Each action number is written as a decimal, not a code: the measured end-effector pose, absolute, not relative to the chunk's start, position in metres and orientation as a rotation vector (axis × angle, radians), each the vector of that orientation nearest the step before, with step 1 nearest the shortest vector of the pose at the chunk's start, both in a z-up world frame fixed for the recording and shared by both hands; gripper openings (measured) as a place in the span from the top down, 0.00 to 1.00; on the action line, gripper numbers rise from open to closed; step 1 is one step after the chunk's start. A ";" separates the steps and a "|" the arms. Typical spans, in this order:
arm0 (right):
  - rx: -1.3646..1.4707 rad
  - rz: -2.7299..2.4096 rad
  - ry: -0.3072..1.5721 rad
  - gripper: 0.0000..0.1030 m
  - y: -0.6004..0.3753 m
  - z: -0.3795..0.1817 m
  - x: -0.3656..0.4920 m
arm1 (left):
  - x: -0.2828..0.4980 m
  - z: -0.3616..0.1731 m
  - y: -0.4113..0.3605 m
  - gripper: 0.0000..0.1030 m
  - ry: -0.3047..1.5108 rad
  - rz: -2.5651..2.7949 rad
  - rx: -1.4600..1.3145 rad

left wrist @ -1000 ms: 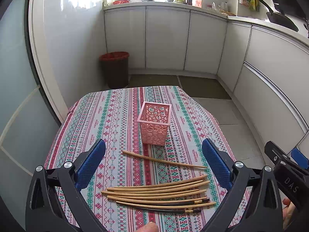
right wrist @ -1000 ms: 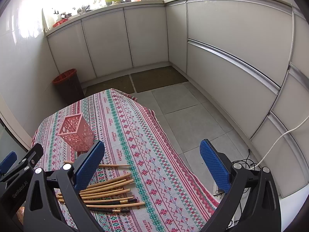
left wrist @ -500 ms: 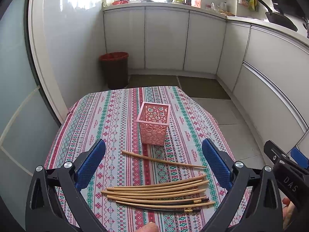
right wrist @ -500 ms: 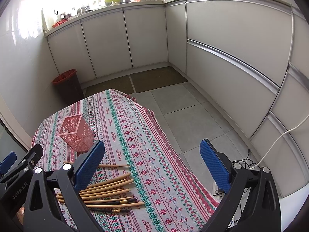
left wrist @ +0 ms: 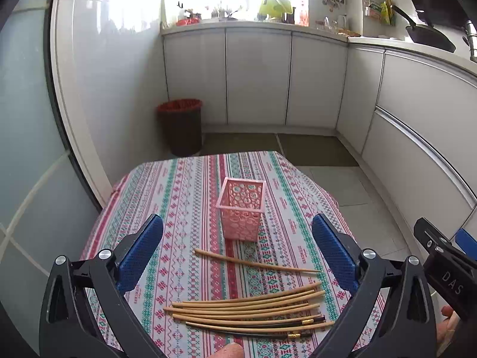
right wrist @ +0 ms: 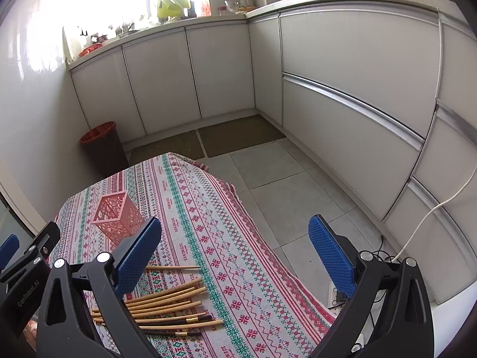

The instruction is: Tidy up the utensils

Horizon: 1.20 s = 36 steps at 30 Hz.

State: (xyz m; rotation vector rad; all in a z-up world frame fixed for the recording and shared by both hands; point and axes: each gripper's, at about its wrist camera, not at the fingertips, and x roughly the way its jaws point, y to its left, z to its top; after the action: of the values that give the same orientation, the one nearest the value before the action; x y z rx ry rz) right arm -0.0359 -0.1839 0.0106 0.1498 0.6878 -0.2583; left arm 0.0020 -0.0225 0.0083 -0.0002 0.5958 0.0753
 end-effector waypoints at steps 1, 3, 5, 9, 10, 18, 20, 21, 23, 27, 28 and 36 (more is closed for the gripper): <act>0.149 -0.258 0.681 0.07 -0.184 0.012 -0.037 | 0.001 0.010 -0.024 0.07 0.585 0.076 0.007; 0.152 -0.257 0.668 0.07 -0.183 0.014 -0.039 | -0.001 0.013 -0.026 0.07 0.567 0.077 0.018; 0.156 -0.258 0.654 0.07 -0.183 0.017 -0.041 | -0.004 0.017 -0.028 0.07 0.542 0.080 0.030; 0.164 -0.262 0.628 0.07 -0.184 0.023 -0.044 | -0.009 0.024 -0.031 0.07 0.497 0.091 0.050; 0.166 -0.261 0.625 0.07 -0.184 0.024 -0.045 | -0.010 0.025 -0.032 0.07 0.491 0.091 0.051; 0.177 -0.256 0.605 0.07 -0.184 0.028 -0.047 | -0.010 0.030 -0.032 0.07 0.466 0.096 0.059; 0.178 -0.255 0.604 0.07 -0.184 0.028 -0.047 | -0.011 0.030 -0.032 0.07 0.464 0.096 0.060; 0.178 -0.255 0.604 0.07 -0.184 0.028 -0.047 | -0.011 0.030 -0.032 0.07 0.463 0.097 0.062; 0.181 -0.256 0.605 0.07 -0.184 0.028 -0.047 | -0.010 0.029 -0.032 0.07 0.466 0.095 0.061; 0.236 -0.293 0.600 0.07 -0.196 0.030 -0.048 | 0.008 0.021 -0.037 0.07 0.576 0.007 0.088; 0.264 -0.311 0.597 0.07 -0.203 0.030 -0.048 | 0.023 0.011 -0.044 0.07 0.688 -0.064 0.132; 0.517 -0.361 0.697 0.07 -0.262 0.018 -0.037 | 0.086 -0.091 -0.098 0.07 1.144 -0.404 0.344</act>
State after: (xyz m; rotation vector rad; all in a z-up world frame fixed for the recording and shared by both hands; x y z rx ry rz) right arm -0.0368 -0.2622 0.0182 0.5172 0.6965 -0.3612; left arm 0.0861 -0.0980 -0.0907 0.3438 1.1443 -0.4041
